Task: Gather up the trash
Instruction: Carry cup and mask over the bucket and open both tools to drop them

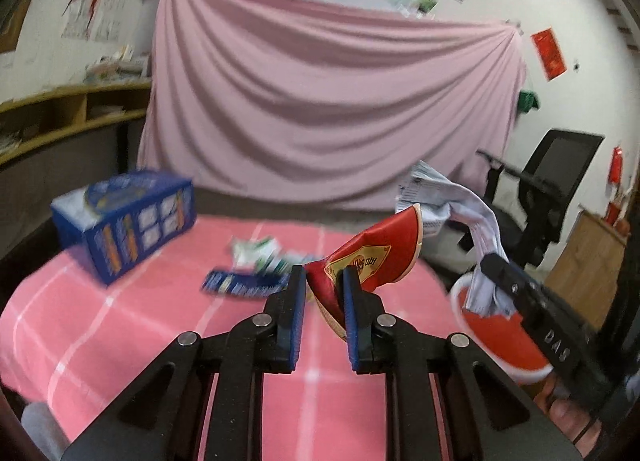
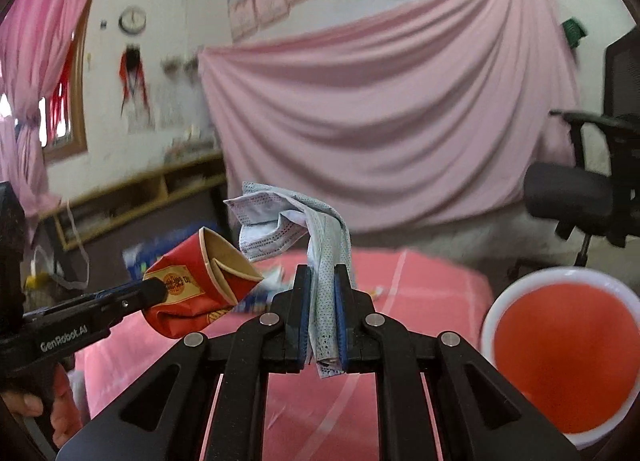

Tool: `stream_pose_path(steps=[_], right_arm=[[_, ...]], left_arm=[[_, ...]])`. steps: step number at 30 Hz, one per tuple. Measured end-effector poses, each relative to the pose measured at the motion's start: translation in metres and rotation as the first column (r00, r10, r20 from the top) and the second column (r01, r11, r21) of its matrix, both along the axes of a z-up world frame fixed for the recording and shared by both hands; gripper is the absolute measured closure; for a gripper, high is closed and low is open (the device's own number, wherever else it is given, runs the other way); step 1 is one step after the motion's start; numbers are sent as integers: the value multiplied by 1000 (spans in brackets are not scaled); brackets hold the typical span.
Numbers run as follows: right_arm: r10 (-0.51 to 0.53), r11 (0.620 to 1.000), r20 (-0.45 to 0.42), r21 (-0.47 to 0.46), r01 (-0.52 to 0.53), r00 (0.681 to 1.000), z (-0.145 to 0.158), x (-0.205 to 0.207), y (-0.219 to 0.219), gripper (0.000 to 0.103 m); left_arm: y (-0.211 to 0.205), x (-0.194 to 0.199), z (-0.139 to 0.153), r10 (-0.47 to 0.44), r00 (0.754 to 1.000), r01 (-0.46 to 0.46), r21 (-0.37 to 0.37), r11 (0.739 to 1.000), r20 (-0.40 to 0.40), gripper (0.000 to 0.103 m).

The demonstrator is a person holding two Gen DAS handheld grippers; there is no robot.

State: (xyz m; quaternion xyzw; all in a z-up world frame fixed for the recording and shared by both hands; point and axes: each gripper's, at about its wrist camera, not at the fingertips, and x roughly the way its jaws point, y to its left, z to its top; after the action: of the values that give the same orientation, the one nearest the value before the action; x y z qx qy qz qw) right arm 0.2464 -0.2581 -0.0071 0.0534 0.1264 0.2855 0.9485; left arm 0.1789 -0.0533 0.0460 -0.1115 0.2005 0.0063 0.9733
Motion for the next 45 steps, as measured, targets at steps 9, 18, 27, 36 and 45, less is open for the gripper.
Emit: stream_pose_path(steps=[9,18,27,36,45], right_arm=[[-303,953,234,78,293,924,21,-14,-50,94],[-481,876,98,98,472,871,2,15,-117,93],[-530,842,-50,92,532,847,-16,26,-156,91],[-527,836,-195,53,546,827,-33,45,-175,89],[-535,830,-236,34,557,812,-35,49,-179,71]], left_arm=[[-68,26,49,-175,965,164,70,984,194,88],[-141,65,48,-321,931,313,72,947,174,88],[-190,112,18,-381,924,381,-12,925,-14,88],[-215,146,-3,-418,896,408,-95,908,-149,88],[-205,149,-15,-425,882,407,-125,905,-205,82]])
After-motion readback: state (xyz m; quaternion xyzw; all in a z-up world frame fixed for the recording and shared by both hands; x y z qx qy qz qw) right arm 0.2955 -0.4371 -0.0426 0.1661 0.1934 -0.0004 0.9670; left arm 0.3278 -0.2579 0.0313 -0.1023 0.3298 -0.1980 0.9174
